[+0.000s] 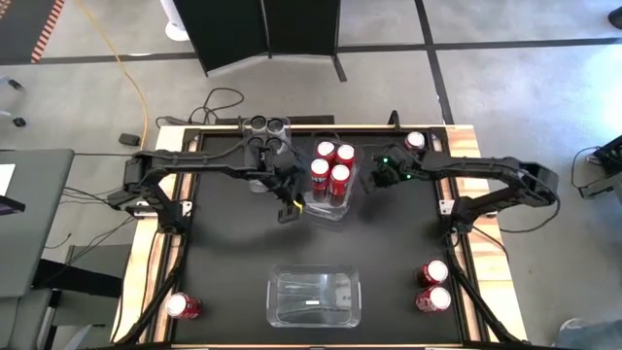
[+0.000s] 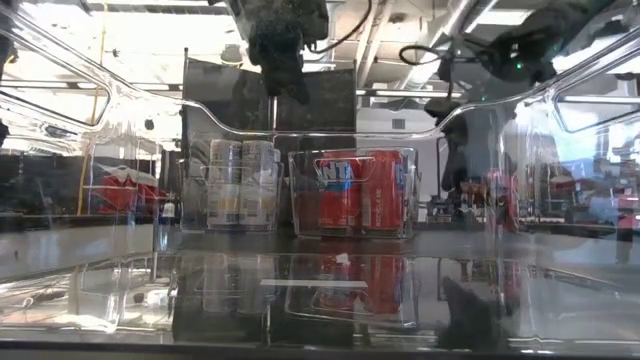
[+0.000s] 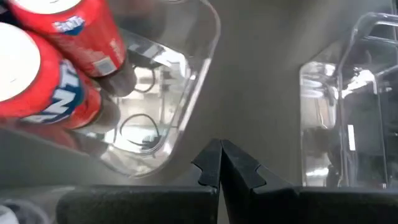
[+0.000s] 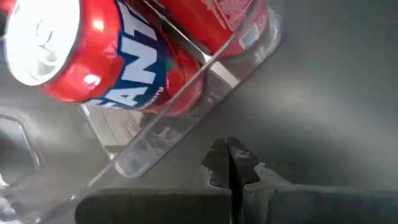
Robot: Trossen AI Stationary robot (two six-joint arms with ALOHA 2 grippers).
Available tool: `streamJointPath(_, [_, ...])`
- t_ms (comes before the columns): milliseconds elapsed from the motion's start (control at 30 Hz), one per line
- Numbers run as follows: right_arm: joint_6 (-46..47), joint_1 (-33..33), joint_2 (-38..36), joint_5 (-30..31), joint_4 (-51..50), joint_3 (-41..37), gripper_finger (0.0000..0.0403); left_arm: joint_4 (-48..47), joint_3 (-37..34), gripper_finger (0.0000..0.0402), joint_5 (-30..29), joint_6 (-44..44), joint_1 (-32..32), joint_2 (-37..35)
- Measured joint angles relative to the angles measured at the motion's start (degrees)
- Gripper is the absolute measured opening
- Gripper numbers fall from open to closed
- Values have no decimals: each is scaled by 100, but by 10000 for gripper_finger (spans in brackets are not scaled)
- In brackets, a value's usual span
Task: Sort soda cans
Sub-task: Adjust the top transparent bin
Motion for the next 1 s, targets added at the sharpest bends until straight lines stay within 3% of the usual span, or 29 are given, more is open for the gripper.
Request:
streamJointPath(500, [-30, -12, 1160, -82, 1871, -235, 0, -553, 2, 0, -77, -280, -53, 2])
streamJointPath(833, [3, -598, 1907, -377, 3081, -224, 0, -934, 2, 0, -198, -344, -55, 2])
streamJointPath(1000, [-161, -798, 2207, -474, 3115, 146, 0, -963, 2, 0, -198, -313, -53, 2])
